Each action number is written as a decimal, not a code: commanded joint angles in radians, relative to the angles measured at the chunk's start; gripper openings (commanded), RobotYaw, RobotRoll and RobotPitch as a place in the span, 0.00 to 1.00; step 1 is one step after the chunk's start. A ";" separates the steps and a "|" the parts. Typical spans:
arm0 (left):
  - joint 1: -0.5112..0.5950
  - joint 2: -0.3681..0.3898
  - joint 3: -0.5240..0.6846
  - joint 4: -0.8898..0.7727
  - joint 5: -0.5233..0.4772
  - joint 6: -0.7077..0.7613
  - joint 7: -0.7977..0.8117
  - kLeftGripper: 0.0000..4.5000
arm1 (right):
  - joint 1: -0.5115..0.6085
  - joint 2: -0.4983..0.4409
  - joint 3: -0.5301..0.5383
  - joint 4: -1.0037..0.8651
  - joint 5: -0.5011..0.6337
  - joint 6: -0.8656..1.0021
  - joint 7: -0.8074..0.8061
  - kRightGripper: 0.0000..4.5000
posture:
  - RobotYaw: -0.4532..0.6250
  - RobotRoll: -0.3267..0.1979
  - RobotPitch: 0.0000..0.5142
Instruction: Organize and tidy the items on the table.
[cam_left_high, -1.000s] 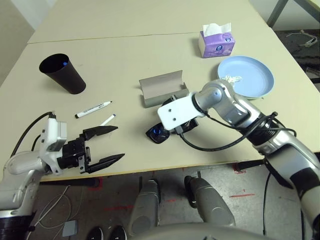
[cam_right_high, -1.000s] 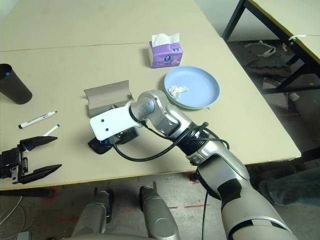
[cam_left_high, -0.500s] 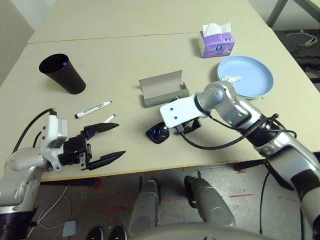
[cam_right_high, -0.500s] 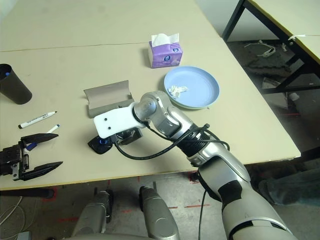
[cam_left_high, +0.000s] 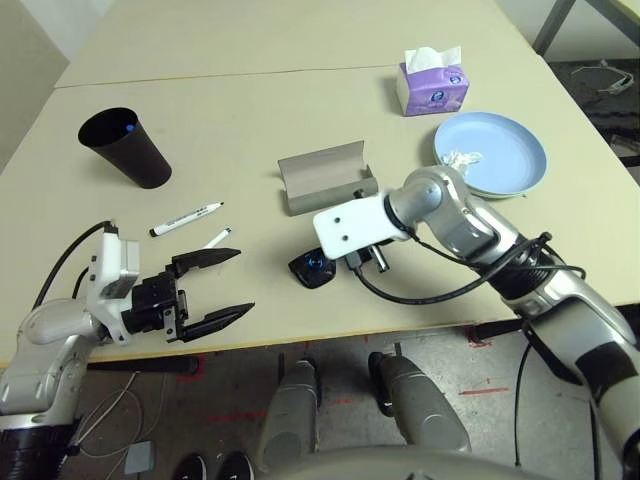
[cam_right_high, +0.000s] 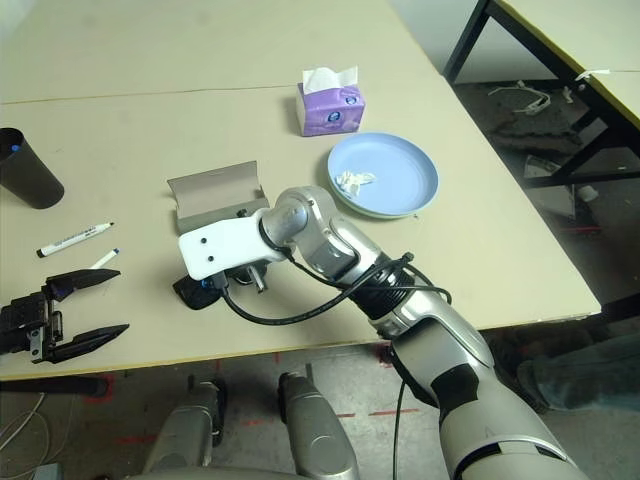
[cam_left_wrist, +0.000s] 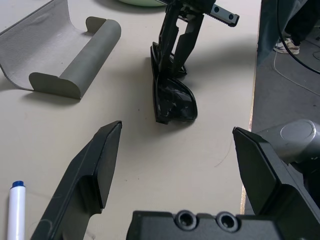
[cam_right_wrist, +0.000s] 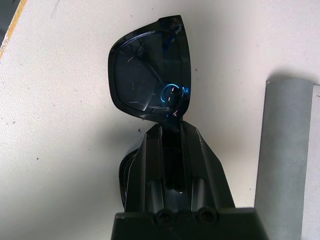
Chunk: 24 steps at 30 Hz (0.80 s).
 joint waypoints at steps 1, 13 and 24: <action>0.002 -0.004 -0.013 -0.004 -0.002 0.010 0.000 1.00 | 0.017 0.005 0.004 -0.012 0.014 0.002 0.018 0.05 | 0.30 0.62 0.46; -0.007 -0.025 0.024 0.037 0.016 0.009 0.084 1.00 | -0.146 0.057 -0.091 0.071 0.068 -0.050 0.001 0.05 | 0.30 0.62 0.44; -0.031 -0.070 0.036 0.050 0.067 0.012 0.280 1.00 | -0.287 0.149 -0.154 0.467 0.029 -0.221 -0.197 0.05 | 0.31 0.62 0.43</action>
